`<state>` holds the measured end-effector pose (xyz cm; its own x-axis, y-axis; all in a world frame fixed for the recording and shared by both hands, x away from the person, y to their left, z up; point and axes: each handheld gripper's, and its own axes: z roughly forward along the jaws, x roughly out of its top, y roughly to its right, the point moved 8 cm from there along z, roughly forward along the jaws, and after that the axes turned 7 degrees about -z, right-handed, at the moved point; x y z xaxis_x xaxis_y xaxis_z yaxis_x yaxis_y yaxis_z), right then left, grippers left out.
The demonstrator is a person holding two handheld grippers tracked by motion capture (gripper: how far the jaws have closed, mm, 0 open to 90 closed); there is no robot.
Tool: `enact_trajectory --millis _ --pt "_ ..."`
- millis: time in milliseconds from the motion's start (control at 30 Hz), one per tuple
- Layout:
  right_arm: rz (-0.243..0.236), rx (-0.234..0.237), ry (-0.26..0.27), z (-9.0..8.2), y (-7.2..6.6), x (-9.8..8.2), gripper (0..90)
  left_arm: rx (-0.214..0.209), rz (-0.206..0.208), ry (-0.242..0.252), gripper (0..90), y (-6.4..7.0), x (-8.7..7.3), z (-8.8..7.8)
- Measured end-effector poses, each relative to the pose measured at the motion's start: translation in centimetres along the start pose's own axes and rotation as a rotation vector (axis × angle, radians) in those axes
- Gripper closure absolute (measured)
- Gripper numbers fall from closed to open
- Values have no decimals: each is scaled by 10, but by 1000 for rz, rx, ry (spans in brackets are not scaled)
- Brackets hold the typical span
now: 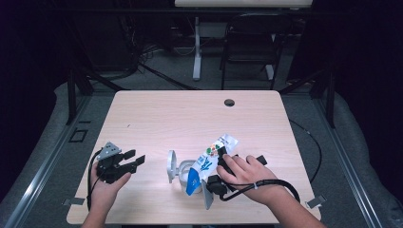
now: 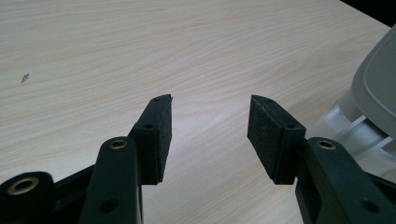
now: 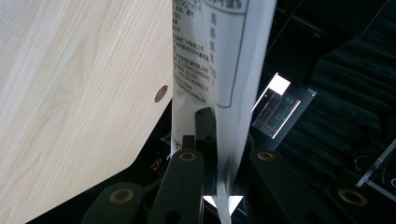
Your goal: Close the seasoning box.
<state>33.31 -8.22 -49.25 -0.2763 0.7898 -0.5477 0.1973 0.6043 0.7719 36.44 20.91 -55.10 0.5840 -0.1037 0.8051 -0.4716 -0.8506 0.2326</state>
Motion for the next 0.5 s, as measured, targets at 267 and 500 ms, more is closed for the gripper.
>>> enact_trajectory --millis 267,500 --pt "-23 -2 -14 -2 2 -2 871 -1 0 1 505 0 0 0" --pt "-23 2 -4 -2 2 0 872 -1 2 1 505 0 0 0"
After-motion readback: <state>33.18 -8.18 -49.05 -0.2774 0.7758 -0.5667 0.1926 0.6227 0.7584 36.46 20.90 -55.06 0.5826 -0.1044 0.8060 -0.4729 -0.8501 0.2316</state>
